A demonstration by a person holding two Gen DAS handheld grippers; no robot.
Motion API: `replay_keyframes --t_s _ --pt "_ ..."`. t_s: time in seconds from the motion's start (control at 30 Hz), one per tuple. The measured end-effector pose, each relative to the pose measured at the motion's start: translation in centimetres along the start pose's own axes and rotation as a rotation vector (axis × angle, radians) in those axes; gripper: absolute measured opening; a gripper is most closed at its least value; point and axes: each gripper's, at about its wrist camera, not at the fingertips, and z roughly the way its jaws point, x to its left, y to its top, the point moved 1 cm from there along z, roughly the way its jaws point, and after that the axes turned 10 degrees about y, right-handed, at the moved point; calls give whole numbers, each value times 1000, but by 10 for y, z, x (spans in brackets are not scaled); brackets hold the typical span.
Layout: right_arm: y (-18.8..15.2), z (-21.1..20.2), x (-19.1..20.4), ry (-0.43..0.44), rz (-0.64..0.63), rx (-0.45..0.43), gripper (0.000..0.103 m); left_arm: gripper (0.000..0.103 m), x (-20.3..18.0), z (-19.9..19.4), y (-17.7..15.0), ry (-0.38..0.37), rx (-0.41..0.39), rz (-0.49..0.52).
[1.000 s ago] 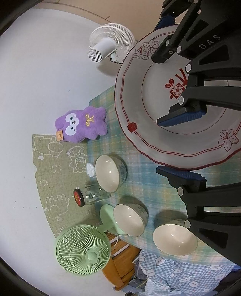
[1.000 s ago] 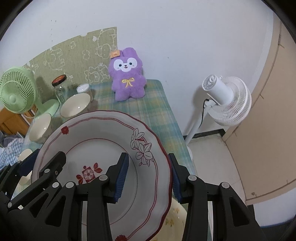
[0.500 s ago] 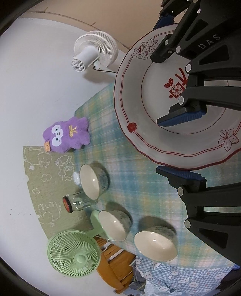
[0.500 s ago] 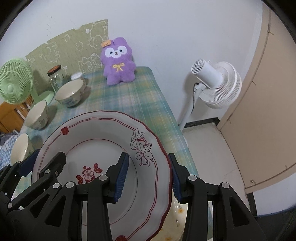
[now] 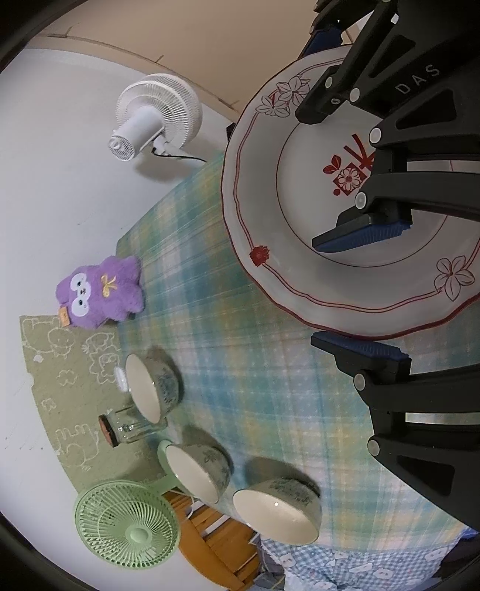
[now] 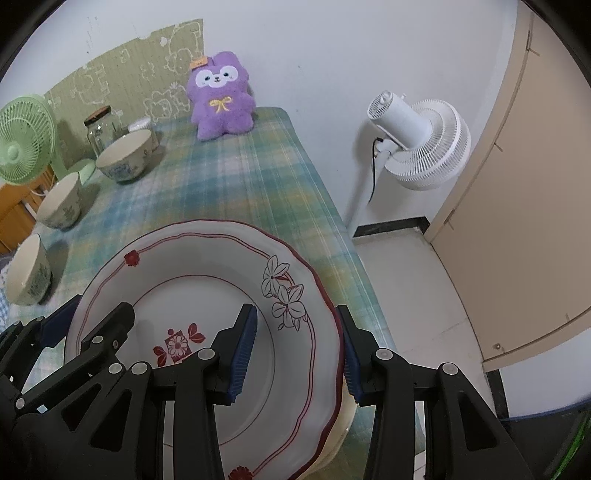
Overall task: Organize plates and bowls
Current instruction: 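Lift the white plate with both grippers and carry it toward the flowered stack, then lower the white plate onto the stacked flowered plates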
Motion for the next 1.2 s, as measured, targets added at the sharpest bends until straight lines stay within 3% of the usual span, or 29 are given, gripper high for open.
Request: replay_keyframes --t_s 0.77,1.2 --pt "-30 31 -24 -26 17 98 46 45 -28 20 -33 11 59 63" --pt "-28 35 -18 -15 1 84 46 45 -23 23 -31 38 47 68"
